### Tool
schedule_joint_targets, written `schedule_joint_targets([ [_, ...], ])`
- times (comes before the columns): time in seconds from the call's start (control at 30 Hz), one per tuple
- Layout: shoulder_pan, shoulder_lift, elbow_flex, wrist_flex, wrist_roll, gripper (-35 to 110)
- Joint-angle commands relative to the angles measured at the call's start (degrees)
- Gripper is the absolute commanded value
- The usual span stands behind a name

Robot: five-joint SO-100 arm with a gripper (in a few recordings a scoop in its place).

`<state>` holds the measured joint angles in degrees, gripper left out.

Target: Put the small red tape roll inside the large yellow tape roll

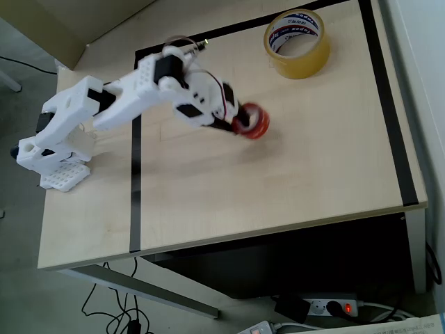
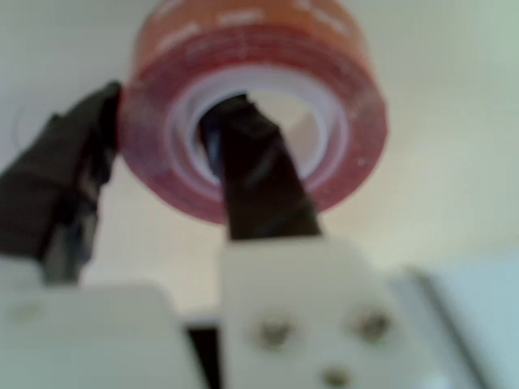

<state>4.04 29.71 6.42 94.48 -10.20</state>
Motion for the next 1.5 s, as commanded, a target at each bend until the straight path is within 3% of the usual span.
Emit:
schedule_joint_targets([
  [0.0, -1.14, 16.0, -4.92, -9.05, -0.88, 0],
  [0.3, -10.63, 12.83, -3.34, -35.51, -0.88, 0],
  [0.5, -16.08, 9.23, -0.35, -44.38, -0.97, 0],
  [0.73, -17.93, 0.35, -1.05, -44.91, -0.97, 0],
  [0.9, -17.31, -2.46, -2.29, -41.22, -0.53, 13],
  [1.2, -16.88, -4.66, -5.1, -36.83, -0.53, 20],
  [1.33, -16.0, -4.04, -7.12, -34.98, -0.53, 18],
  [1.43, -14.33, -2.2, -7.21, -33.84, -1.05, 0],
  [1.47, -13.36, -1.58, -7.29, -33.22, -1.05, 0],
])
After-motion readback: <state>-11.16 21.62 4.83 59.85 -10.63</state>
